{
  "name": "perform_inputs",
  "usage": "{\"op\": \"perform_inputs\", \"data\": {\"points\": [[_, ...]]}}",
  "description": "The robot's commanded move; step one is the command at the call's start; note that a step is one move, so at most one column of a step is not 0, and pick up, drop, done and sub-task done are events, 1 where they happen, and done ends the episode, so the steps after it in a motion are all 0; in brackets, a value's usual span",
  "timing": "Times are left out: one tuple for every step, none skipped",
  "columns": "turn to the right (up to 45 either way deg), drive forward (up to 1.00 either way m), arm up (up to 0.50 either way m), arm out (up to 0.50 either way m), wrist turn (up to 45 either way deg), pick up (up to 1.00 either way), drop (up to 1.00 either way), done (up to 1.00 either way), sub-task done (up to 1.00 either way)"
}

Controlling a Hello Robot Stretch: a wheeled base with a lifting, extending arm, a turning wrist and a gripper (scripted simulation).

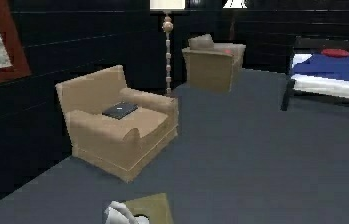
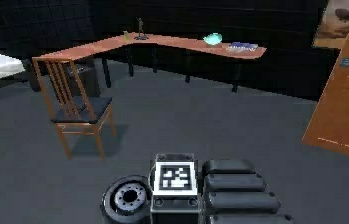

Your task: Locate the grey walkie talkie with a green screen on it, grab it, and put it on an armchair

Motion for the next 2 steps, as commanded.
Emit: {"op": "perform_inputs", "data": {"points": [[-12.0, 0.0, 0.0, 0.0, 0.0, 0.0, 0.0, 0.0, 0.0], [0.0, 0.35, 0.0, 0.0, 0.0, 0.0, 0.0, 0.0, 0.0]]}}
